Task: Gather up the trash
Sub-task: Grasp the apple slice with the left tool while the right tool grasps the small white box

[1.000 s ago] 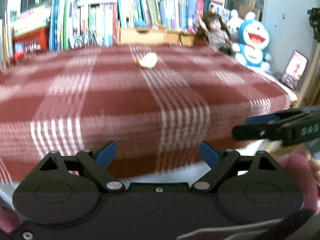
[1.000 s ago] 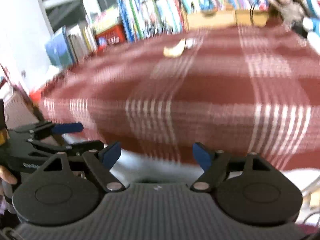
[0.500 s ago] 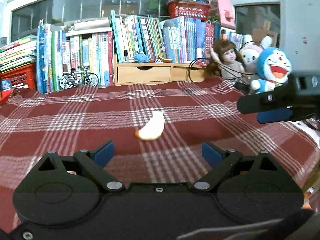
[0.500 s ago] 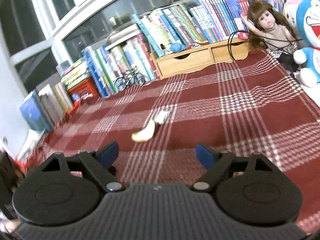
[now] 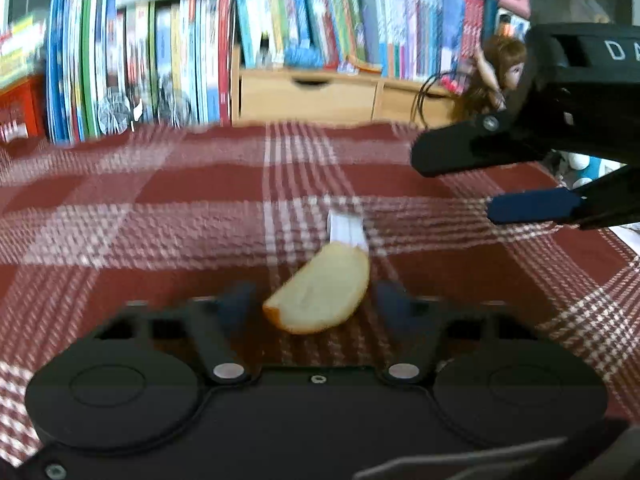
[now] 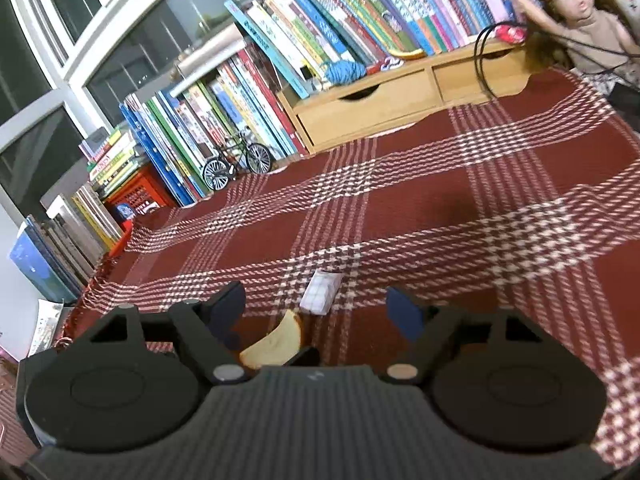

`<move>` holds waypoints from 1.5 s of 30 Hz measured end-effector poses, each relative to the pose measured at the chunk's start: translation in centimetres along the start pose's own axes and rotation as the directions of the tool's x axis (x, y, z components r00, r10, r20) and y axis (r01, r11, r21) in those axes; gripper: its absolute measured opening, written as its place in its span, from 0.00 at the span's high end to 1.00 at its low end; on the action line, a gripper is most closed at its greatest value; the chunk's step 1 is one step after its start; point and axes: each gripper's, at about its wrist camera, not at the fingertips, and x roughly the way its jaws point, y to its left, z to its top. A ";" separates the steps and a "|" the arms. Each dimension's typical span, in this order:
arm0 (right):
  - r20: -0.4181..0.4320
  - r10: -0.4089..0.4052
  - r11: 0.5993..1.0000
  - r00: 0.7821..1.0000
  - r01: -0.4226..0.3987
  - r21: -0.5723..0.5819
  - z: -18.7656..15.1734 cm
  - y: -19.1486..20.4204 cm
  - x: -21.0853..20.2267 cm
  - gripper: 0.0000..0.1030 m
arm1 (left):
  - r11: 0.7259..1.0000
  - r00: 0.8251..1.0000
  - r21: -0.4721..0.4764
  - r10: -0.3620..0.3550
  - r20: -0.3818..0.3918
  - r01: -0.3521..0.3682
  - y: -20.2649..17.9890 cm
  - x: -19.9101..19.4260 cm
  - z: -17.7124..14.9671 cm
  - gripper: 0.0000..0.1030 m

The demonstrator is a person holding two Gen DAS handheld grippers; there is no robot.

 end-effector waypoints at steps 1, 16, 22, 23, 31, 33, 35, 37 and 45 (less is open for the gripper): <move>-0.006 0.000 1.000 1.000 0.000 -0.002 0.1 0.0 0.5 0.19 | 1.000 1.000 -0.013 -0.004 0.010 0.004 0.3 -0.1 -0.1 0.56; -0.086 -0.113 0.989 0.990 0.104 -0.106 -0.5 2.3 8.2 0.58 | 0.996 0.995 -0.005 0.086 0.054 -0.086 3.0 -3.8 -1.4 0.66; -0.063 -0.133 0.977 0.989 0.121 -0.173 -2.0 3.8 7.6 0.70 | 0.996 0.995 -0.019 0.090 0.051 -0.090 3.9 -5.3 -2.0 0.66; -0.057 -0.127 0.977 0.990 0.115 -0.177 -2.1 3.9 7.1 0.70 | 0.996 0.995 -0.022 0.090 0.052 -0.089 3.9 -5.6 -2.1 0.66; -0.030 -0.075 0.974 0.997 0.067 -0.217 -4.0 4.7 1.4 0.69 | 0.998 0.997 -0.016 0.063 0.043 -0.063 3.1 -9.3 -3.4 0.66; -0.024 -0.061 0.972 0.998 0.054 -0.227 -4.9 4.9 -0.4 0.69 | 0.999 0.997 -0.007 0.053 0.050 -0.052 2.6 -10.7 -3.9 0.66; -0.025 -0.045 0.972 0.999 0.039 -0.230 -5.8 5.0 -1.9 0.69 | 0.999 0.998 -0.001 0.041 0.051 -0.041 2.1 -12.1 -4.5 0.66; -0.022 -0.032 0.972 0.999 0.026 -0.232 -6.6 5.1 -3.4 0.69 | 0.999 0.998 0.003 0.032 0.047 -0.032 1.7 -13.5 -5.1 0.66; -0.027 0.019 0.971 0.999 -0.025 -0.237 -10.7 5.5 -9.0 0.69 | 1.000 1.000 -0.010 -0.002 0.017 0.002 0.4 -18.6 -8.1 0.65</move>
